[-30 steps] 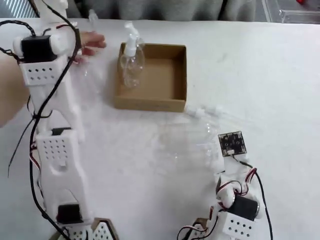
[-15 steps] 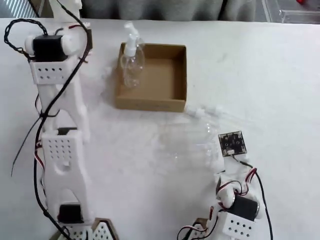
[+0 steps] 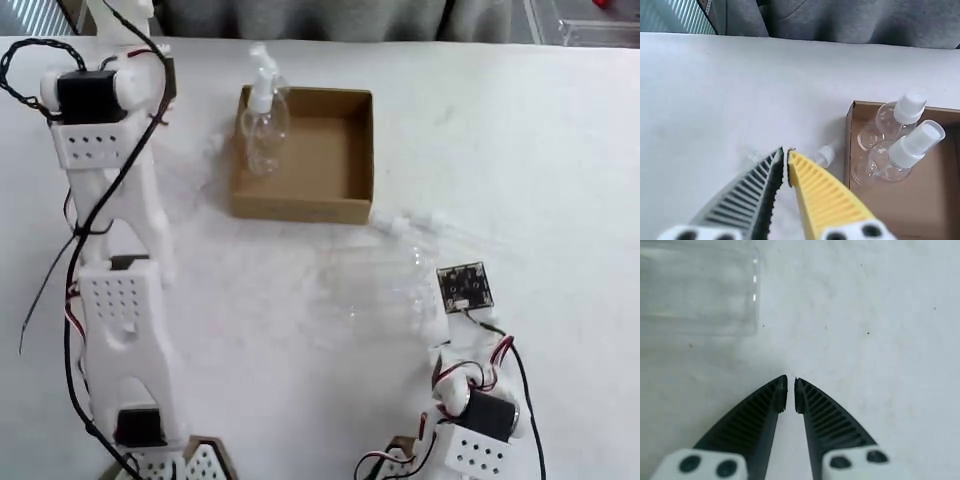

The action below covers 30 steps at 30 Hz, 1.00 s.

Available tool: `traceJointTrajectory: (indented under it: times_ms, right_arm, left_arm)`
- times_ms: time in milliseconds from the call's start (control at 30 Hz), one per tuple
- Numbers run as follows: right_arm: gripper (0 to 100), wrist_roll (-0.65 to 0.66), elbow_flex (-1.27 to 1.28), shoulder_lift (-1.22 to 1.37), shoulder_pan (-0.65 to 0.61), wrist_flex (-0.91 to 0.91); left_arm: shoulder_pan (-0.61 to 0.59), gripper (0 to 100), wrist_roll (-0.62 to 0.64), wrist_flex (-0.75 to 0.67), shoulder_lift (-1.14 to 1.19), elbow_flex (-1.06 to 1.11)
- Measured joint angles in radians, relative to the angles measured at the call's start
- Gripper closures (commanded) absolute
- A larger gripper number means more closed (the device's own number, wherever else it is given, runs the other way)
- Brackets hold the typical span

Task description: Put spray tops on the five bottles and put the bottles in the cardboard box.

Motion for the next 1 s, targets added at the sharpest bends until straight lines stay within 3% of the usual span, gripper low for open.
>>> traceJointTrajectory:
  times_ms: [500, 1000]
  right_arm:
    - [98.1, 0.000, 0.000, 0.000, 0.000, 0.000]
    - [98.1, 0.000, 0.000, 0.000, 0.000, 0.000]
  left_arm:
    - [0.002, 97, 0.000, -0.023, 0.130, 0.003]
    - [0.002, 97, 0.000, 0.048, 0.273, 0.034]
